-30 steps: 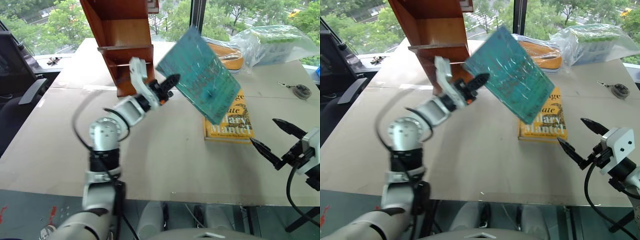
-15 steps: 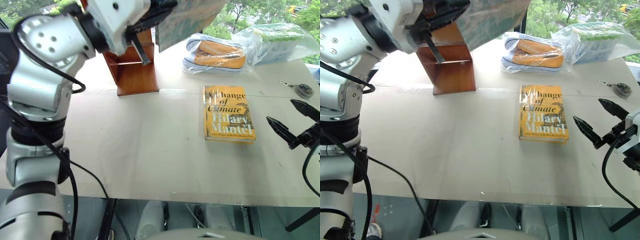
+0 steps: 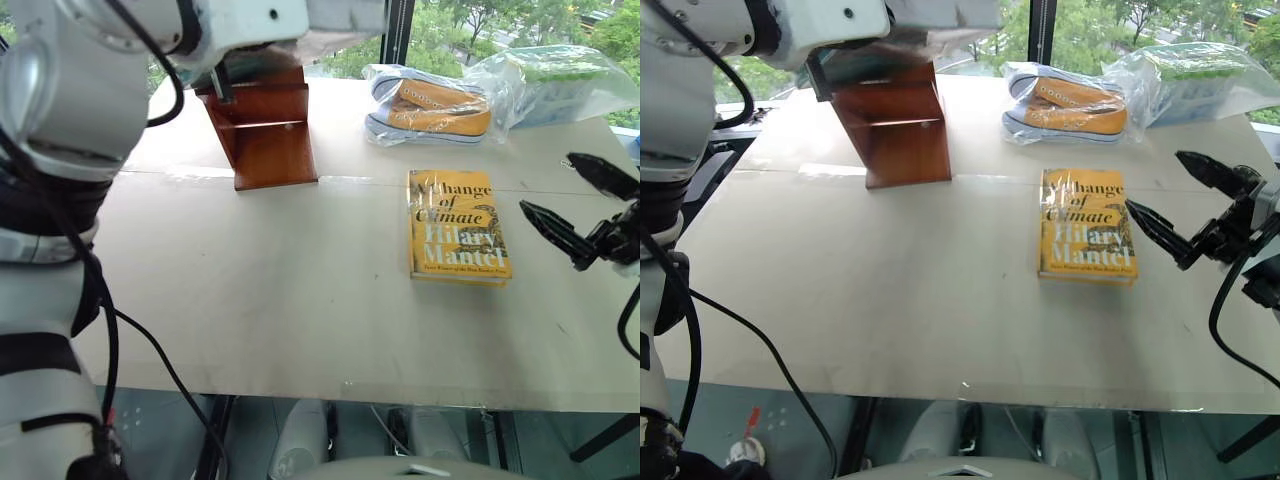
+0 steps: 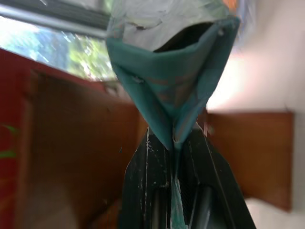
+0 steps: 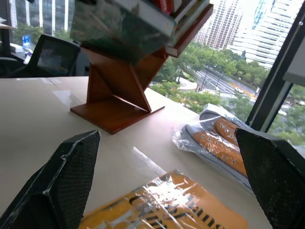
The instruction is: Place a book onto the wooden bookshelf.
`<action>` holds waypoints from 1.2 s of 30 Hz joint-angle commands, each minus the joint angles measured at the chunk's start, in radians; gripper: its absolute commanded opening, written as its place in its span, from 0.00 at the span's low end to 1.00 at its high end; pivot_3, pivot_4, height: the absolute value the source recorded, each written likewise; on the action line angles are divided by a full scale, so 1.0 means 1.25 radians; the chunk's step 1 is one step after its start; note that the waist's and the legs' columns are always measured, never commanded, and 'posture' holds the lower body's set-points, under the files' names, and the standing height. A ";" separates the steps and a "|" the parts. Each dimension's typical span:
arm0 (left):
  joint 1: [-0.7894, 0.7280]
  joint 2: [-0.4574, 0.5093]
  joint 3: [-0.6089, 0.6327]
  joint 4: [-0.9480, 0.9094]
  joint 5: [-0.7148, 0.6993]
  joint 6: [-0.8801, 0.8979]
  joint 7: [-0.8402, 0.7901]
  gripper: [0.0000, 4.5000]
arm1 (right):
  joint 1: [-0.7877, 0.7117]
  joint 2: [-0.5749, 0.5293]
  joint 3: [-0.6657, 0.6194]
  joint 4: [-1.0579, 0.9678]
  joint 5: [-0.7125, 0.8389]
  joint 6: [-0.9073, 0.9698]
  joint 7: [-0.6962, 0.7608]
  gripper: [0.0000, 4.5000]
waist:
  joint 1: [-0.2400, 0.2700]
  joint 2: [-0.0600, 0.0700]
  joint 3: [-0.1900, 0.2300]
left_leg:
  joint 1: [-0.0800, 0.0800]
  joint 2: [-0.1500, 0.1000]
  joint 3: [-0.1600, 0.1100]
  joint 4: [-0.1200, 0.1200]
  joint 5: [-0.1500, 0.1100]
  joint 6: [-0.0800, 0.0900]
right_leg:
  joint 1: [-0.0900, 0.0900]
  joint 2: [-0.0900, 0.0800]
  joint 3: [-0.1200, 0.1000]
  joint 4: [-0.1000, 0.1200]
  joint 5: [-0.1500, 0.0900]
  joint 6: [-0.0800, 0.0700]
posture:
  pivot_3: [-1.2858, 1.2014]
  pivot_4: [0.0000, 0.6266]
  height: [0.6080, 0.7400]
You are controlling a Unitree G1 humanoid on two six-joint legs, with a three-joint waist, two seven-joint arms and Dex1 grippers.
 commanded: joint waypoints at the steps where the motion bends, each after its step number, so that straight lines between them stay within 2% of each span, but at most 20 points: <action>1: -0.094 -0.038 -0.027 0.072 0.094 0.005 -0.039 0.01 | -0.023 -0.034 -0.013 -0.013 0.027 0.023 0.009 1.00 | 0.000 0.000 0.000 | 0.000 0.000 0.000 0.000 0.000 0.000 | 0.000 0.000 0.000 0.000 0.000 0.000 | 0.52 0.24 1.00; 12: -0.176 -0.199 -0.108 0.335 0.248 0.068 -0.072 0.01 | -0.006 -0.075 -0.041 -0.004 0.045 0.042 0.065 1.00 | -0.002 -0.001 0.002 | -0.002 0.000 0.001 0.000 0.000 0.001 | -0.002 -0.001 0.003 0.001 -0.001 0.001 | 0.52 0.24 1.00; 16: -0.174 -0.210 -0.147 0.448 0.297 -0.022 -0.061 0.01 | -0.035 -0.088 -0.051 0.002 0.057 0.044 0.067 1.00 | -0.012 0.000 0.001 | 0.001 0.000 0.002 0.000 0.000 0.001 | -0.002 0.000 0.006 0.003 -0.001 0.001 | 0.52 0.24 1.00; 21: -0.215 -0.315 -0.151 0.670 0.306 -0.123 0.049 0.01 | -0.059 -0.100 -0.044 0.013 0.051 0.048 0.069 1.00 | -0.024 0.000 0.001 | 0.004 0.000 0.002 0.001 0.000 0.001 | -0.002 0.000 0.008 0.007 -0.001 0.001 | 0.52 0.24 1.00; 24: -0.235 -0.349 -0.147 0.770 0.313 -0.157 0.096 0.01 | -0.061 -0.104 -0.048 0.015 0.050 0.051 0.072 1.00 | -0.028 0.000 0.001 | 0.006 0.000 0.004 0.001 -0.001 0.002 | -0.002 0.001 0.011 0.010 -0.001 0.001 | 0.52 0.24 1.00; 29: -0.244 -0.367 -0.150 0.849 0.319 -0.200 0.117 0.01 | -0.058 -0.105 -0.048 0.013 0.040 0.044 0.071 1.00 | -0.031 0.000 0.001 | 0.005 0.000 0.004 0.001 -0.001 0.001 | -0.006 0.003 0.017 0.011 0.000 0.001 | 0.52 0.24 1.00; 32: -0.247 -0.356 -0.138 0.842 0.312 -0.210 0.103 0.24 | -0.061 -0.108 -0.054 0.020 0.037 0.043 0.073 1.00 | -0.036 0.000 0.001 | 0.002 -0.001 0.003 0.001 0.000 0.001 | -0.012 0.005 0.022 0.013 0.000 0.001 | 0.52 0.24 1.00; 35: -0.255 -0.336 -0.102 0.791 0.294 -0.188 0.094 0.55 | -0.065 -0.112 -0.066 0.021 0.044 0.046 0.073 1.00 | -0.037 -0.002 0.002 | -0.001 -0.001 0.004 0.001 0.000 0.001 | -0.016 0.005 0.023 0.013 0.000 0.001 | 0.52 0.24 1.00; 36: -0.256 -0.323 -0.087 0.758 0.287 -0.180 0.083 0.55 | -0.064 -0.113 -0.070 0.021 0.047 0.046 0.075 1.00 | -0.034 -0.003 0.002 | -0.003 -0.001 0.004 0.001 0.000 0.001 | -0.017 0.004 0.023 0.013 0.000 0.001 | 0.52 0.24 1.00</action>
